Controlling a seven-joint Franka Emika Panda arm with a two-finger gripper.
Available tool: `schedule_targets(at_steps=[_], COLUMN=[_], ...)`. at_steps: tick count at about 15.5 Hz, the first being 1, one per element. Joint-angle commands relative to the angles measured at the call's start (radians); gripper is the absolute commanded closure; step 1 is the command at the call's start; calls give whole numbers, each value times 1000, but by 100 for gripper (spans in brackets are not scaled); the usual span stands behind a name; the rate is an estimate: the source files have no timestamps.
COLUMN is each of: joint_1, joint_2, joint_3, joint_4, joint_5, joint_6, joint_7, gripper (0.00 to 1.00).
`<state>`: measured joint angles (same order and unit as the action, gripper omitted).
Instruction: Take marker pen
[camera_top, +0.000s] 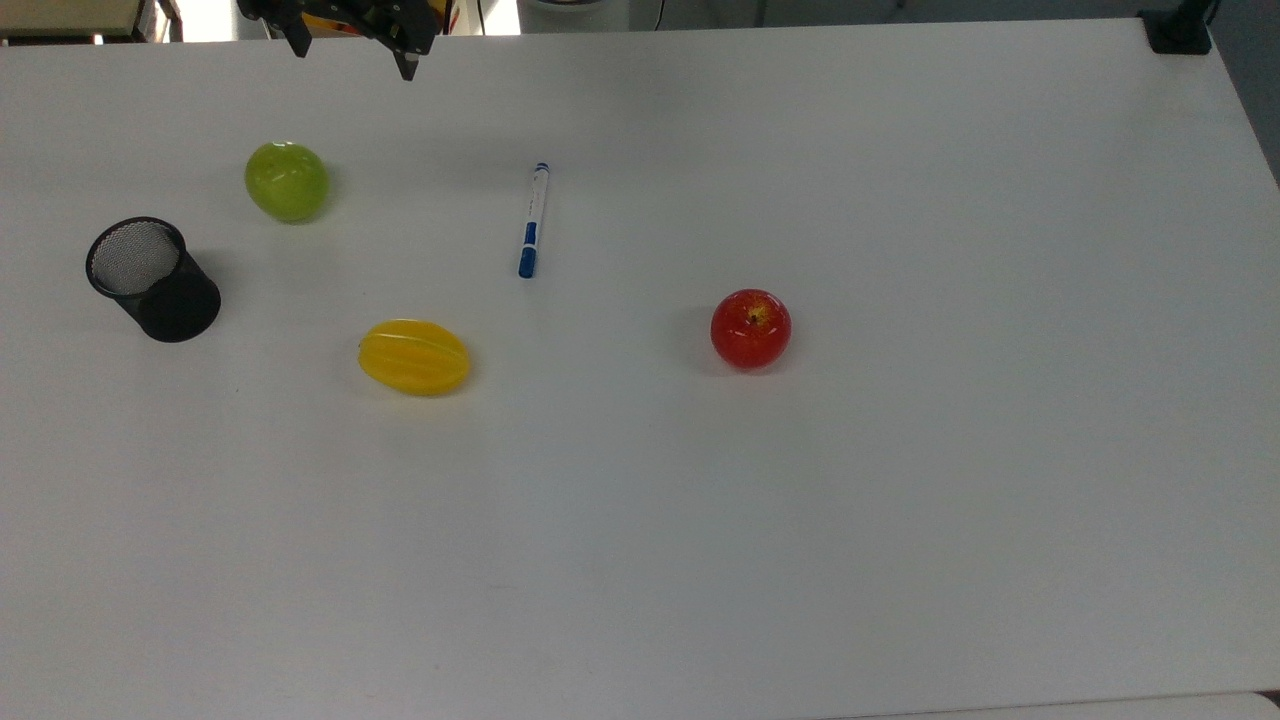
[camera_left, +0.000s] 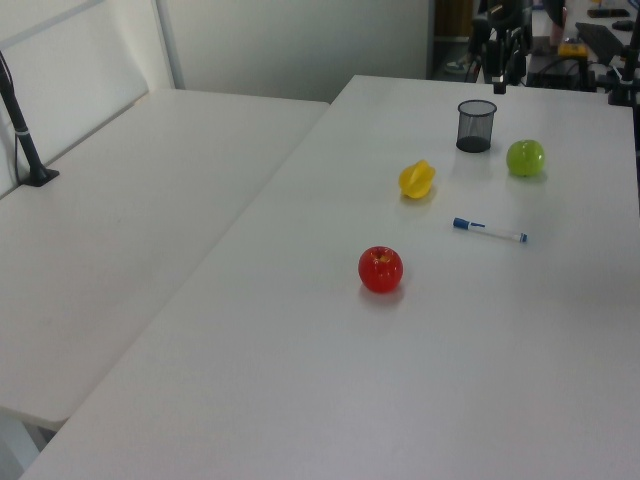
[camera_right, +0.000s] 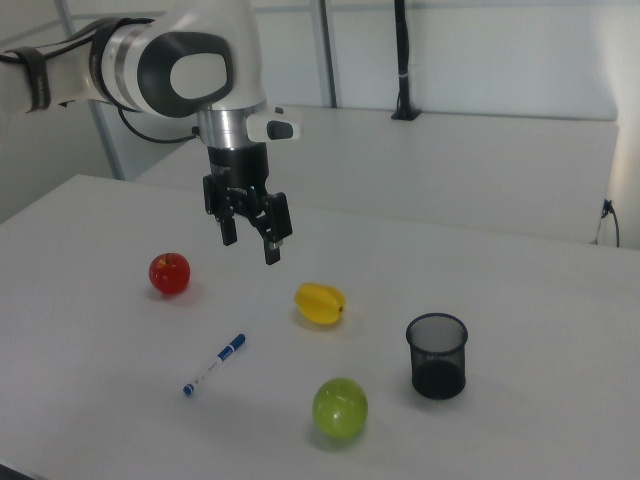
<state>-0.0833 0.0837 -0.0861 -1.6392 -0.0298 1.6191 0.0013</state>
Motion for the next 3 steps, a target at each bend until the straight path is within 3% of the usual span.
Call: schedule_targets(at_steps=[1,3], joint_1=[5,5], joint_2=[-7,-7], joint_3=[-3,-3], joint_4=[7,7], joint_5=[7,7], joint_6=[-27,-25], joint_7=[-15,-15], gripper=[0,0])
